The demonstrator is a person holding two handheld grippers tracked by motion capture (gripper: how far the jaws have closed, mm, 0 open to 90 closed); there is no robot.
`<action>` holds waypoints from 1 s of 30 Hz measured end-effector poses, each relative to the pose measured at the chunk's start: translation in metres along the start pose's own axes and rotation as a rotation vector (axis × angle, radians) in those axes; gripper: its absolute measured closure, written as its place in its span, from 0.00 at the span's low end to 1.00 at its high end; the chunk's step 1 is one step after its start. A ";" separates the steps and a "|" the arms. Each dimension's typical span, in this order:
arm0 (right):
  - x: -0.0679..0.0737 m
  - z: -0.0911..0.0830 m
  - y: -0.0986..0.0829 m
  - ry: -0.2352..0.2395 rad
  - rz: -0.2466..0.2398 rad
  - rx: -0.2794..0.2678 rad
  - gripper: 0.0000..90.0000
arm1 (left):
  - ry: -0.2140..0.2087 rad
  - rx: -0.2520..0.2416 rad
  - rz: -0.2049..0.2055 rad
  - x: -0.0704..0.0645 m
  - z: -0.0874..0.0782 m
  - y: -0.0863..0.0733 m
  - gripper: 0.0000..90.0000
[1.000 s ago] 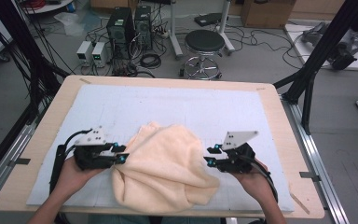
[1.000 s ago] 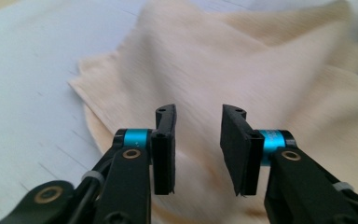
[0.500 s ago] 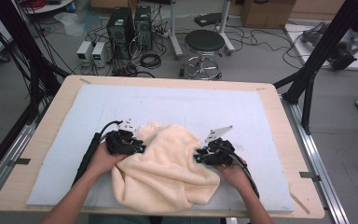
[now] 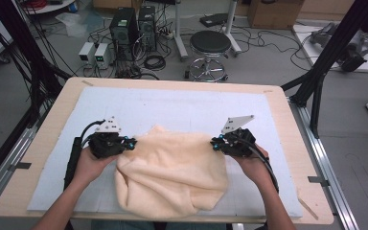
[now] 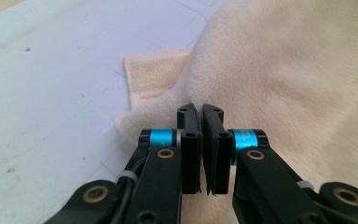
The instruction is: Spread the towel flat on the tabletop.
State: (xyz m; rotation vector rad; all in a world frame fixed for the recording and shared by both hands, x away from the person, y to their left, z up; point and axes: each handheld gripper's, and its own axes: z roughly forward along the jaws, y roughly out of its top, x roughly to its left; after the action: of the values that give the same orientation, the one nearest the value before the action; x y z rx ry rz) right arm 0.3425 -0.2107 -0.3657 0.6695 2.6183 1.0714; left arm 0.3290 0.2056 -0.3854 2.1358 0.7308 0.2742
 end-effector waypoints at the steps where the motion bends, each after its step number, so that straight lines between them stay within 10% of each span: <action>1: -0.001 0.007 0.000 0.071 0.014 0.029 0.85 | -0.021 0.001 -0.011 0.001 0.000 -0.004 0.95; 5: 0.006 0.028 -0.005 0.164 0.002 0.094 0.70 | -0.050 -0.011 -0.044 0.008 -0.001 -0.015 0.77; 10: -0.008 0.018 -0.008 0.090 0.069 0.015 0.66 | -0.031 -0.062 -0.074 0.019 0.003 -0.009 0.68; 13: -0.015 0.028 -0.016 0.099 0.097 0.065 0.60 | -0.047 -0.044 -0.101 0.025 0.016 -0.008 0.64; 18: -0.016 0.050 -0.038 0.124 0.166 0.064 0.64 | -0.109 0.070 -0.112 0.027 0.041 -0.013 0.66; 22: -0.016 0.052 -0.047 0.180 0.178 0.007 0.90 | -0.119 0.126 -0.047 0.019 0.050 -0.014 0.95; 30: -0.014 0.006 -0.014 -0.132 0.040 -0.030 0.93 | -0.023 -0.027 -0.113 0.023 0.021 -0.003 0.99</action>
State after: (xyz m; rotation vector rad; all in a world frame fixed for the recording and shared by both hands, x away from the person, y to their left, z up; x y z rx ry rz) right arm 0.3525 -0.2223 -0.3791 0.7613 2.4826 1.0376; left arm 0.3554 0.2068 -0.4018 2.0608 0.8273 0.1979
